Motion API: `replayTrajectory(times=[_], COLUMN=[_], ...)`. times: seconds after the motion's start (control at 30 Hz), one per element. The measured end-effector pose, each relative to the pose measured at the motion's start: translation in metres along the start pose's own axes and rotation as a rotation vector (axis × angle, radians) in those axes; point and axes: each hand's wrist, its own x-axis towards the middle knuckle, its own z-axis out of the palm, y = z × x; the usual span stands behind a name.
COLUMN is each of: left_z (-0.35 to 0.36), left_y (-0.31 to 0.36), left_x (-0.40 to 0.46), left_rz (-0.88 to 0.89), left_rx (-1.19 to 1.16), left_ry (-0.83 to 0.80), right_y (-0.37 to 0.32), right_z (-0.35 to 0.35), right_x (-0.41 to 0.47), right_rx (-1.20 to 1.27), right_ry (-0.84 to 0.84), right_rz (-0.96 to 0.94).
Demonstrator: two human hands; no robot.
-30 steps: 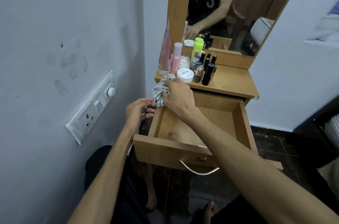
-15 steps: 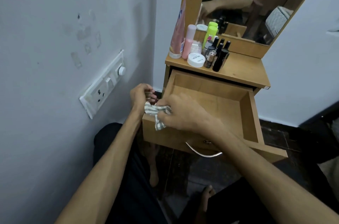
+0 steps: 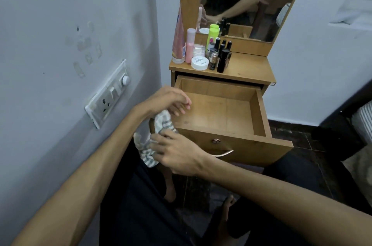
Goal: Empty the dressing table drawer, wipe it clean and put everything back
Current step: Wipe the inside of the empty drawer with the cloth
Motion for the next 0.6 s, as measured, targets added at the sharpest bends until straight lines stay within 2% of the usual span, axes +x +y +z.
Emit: replayTrajectory(times=[0.1, 0.23, 0.4, 0.6], left_z=[0.021, 0.032, 0.035, 0.045], left_y=[-0.001, -0.004, 0.001, 0.005], left_x=[-0.001, -0.003, -0.007, -0.008], left_rz=[-0.060, -0.072, -0.100, -0.162], left_rx=[0.207, 0.294, 0.232, 0.290], left_ry=[-0.134, -0.076, -0.043, -0.012], right_y=[-0.004, -0.010, -0.001, 0.006], right_z=[0.009, 0.016, 0.021, 0.009], right_x=[-0.002, -0.022, -0.068, -0.128], right_rx=[-0.123, -0.131, -0.122, -0.100], right_ry=[-0.197, -0.272, -0.130, 0.058], right_rz=[-0.008, 0.047, 0.170, 0.358])
